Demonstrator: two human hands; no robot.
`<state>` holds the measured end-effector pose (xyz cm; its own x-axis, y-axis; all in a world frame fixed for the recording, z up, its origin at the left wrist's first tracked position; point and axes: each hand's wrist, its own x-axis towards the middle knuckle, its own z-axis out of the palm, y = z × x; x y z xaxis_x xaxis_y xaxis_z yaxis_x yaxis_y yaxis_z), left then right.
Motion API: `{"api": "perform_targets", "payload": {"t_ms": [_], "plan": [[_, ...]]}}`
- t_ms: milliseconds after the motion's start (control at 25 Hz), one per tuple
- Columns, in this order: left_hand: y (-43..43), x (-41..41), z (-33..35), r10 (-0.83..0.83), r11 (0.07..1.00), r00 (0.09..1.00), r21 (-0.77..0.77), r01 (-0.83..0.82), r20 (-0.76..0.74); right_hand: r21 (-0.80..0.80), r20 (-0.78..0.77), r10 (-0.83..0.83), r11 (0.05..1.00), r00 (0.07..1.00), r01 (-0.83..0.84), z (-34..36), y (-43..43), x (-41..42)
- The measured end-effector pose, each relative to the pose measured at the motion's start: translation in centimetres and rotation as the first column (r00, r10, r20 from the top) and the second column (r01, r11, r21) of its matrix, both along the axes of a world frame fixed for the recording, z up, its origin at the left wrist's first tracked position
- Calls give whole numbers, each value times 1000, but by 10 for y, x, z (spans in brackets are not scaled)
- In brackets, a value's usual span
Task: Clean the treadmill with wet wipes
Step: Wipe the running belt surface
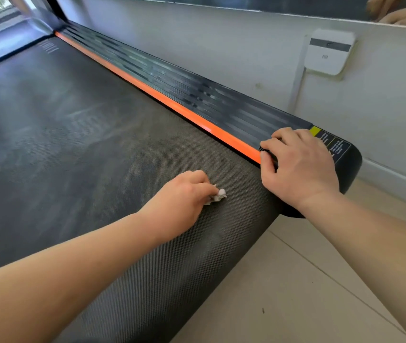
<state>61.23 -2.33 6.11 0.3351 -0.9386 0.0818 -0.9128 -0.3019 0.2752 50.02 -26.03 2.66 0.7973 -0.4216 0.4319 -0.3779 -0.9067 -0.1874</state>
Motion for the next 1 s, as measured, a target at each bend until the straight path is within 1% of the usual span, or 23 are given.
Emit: {"api": "perform_targets", "payload": {"t_ms": [80, 160, 200, 240, 320, 360, 400, 480, 560, 680, 880, 1000], "plan": [[-4, 2, -5, -19, 1000, 1000, -11, 19, 1, 21, 22, -1, 1000, 1000, 1, -2, -1, 0], [-12, 8, -4, 25, 999, 998, -18, -26, -51, 33, 33, -6, 999, 999, 5, -3, -2, 0], [-18, 16, -4, 106, 993, 993, -45, -109, -52, 35, 32, -5, 999, 999, 4, -3, -3, 0], [-24, 29, -5, 232, 969, 972, -80, -235, -48, 36, 36, -3, 999, 999, 2, -3, -3, 0], [-38, 50, -4, 485, 869, 874, -92, -487, -43, 42, 54, -7, 999, 998, 5, -4, -2, 0], [-45, 51, -6, 535, 841, 844, -75, -536, -30, 44, 63, -10, 999, 998, 7, -4, -2, 0], [-51, 46, -8, 521, 852, 854, -56, -520, -13, 42, 64, -11, 999, 998, 8, -4, -1, 0], [-57, 31, -10, 408, 913, 913, -33, -408, 10, 35, 50, -11, 999, 999, 10, -3, -2, 1], [-57, 31, -9, 341, 940, 940, -39, -340, 9, 30, 40, -16, 999, 999, 14, -3, -1, 1], [-60, 42, -6, 353, 933, 934, -49, -356, -65, 20, 32, -17, 1000, 999, 16, -3, 0, 0], [-63, 35, -11, 329, 944, 943, -19, -330, -52, 24, 10, -19, 1000, 1000, 19, -2, 1, -2], [-71, 7, -9, 262, 965, 962, 13, -262, -77, 25, 0, -15, 1000, 1000, 15, -3, 2, -2]]}}
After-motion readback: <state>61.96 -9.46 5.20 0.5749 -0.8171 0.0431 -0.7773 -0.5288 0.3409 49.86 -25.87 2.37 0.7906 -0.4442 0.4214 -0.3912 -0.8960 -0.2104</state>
